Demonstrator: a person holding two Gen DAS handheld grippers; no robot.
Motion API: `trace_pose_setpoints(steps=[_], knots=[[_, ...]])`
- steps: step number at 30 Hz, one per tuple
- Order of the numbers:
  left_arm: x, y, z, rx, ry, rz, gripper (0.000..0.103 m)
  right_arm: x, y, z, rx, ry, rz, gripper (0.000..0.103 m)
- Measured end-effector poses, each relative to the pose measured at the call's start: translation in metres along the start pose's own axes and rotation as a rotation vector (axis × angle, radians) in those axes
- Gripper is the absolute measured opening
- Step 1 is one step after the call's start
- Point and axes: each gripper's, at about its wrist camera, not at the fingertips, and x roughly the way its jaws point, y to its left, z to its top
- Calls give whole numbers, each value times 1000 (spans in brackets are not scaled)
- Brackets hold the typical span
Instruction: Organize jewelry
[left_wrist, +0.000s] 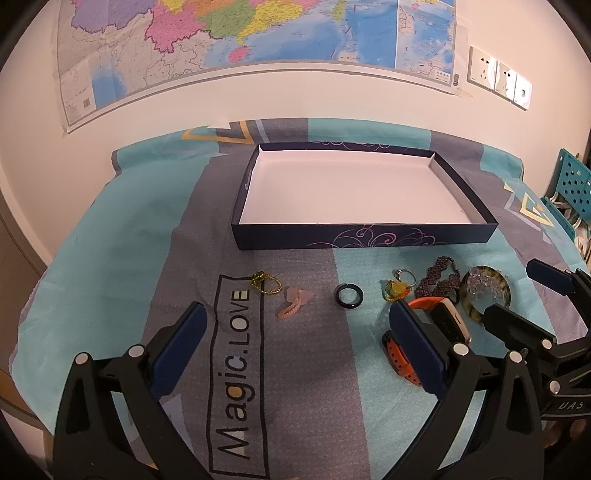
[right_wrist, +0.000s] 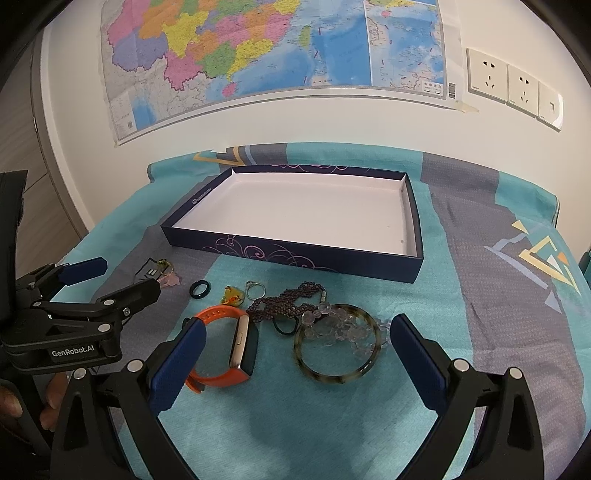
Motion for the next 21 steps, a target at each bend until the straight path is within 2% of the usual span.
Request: trace_pose_setpoints(steps=[21], knots=[[5, -8, 0, 7, 9, -7, 97, 2, -7, -2, 15, 13, 2, 97]])
